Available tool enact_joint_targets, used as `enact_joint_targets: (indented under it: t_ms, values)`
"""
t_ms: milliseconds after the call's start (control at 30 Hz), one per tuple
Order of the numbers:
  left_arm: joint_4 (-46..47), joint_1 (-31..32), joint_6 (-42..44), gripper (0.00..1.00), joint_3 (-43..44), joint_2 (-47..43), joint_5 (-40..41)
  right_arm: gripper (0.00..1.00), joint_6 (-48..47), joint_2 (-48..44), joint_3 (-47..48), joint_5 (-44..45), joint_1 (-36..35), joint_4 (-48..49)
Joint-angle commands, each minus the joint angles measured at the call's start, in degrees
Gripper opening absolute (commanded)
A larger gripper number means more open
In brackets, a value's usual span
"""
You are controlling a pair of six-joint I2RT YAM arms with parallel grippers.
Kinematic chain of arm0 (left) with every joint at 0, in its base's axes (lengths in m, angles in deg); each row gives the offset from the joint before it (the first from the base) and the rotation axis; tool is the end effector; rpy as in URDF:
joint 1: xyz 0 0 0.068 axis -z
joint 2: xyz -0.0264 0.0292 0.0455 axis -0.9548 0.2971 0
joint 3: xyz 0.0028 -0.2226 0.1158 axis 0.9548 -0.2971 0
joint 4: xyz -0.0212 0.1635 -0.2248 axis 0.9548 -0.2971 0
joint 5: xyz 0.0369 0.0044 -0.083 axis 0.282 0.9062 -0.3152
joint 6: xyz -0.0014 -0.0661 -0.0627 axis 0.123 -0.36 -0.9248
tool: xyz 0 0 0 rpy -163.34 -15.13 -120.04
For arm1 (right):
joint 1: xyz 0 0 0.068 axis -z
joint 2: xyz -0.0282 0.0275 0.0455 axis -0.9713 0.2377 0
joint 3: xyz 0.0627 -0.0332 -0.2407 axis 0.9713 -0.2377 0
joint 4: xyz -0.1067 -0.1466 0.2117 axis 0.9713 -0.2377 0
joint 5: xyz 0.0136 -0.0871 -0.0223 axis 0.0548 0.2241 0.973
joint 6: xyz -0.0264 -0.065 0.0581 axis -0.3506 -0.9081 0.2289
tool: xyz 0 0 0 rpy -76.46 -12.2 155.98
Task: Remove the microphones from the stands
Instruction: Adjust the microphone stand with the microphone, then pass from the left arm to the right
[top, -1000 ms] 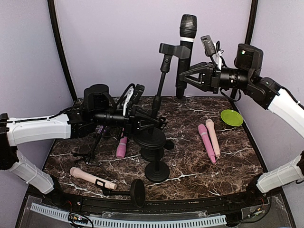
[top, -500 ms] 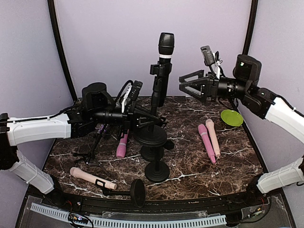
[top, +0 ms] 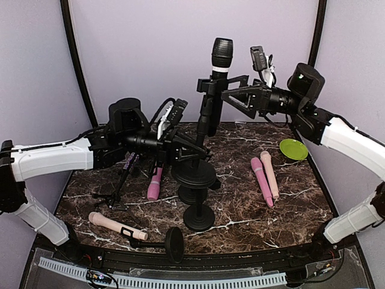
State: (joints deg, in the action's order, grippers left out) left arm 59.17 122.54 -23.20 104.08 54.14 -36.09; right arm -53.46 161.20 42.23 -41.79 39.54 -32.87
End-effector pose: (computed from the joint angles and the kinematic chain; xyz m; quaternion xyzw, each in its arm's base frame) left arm 0.2018 -0.3346 0.3246 0.4930 0.5028 -0.5777 0.4129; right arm 0.2427 0.2578 0.4238 -0.3953 0.5096 0.5752 0.5032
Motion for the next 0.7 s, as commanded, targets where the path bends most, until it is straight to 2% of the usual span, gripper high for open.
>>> enact_joint_targets:
  t_ms: [0,67,167,400,667]
  values:
    - [-1.33,1.57,3.16,0.0,6.32,-0.17,-4.79,0.99,7.05,2.95,3.78,-10.78,0.26,12.48]
    - [-1.51,1.73,3.15,0.0,6.89,0.11,-4.9,0.97,10.41,3.06,2.82,-13.85,0.29,17.13]
    - [-1.36,1.81,3.14,0.0,7.33,0.42,-4.27,0.92,10.8,1.23,1.21,-15.32,0.28,18.11]
    - [-0.62,1.78,1.97,0.0,8.77,2.62,-4.02,0.78,6.88,-4.39,-0.33,-14.73,0.33,13.18]
    - [-0.67,2.04,1.84,0.0,10.02,3.94,-3.58,0.59,3.17,-3.9,0.52,-8.32,0.32,5.91]
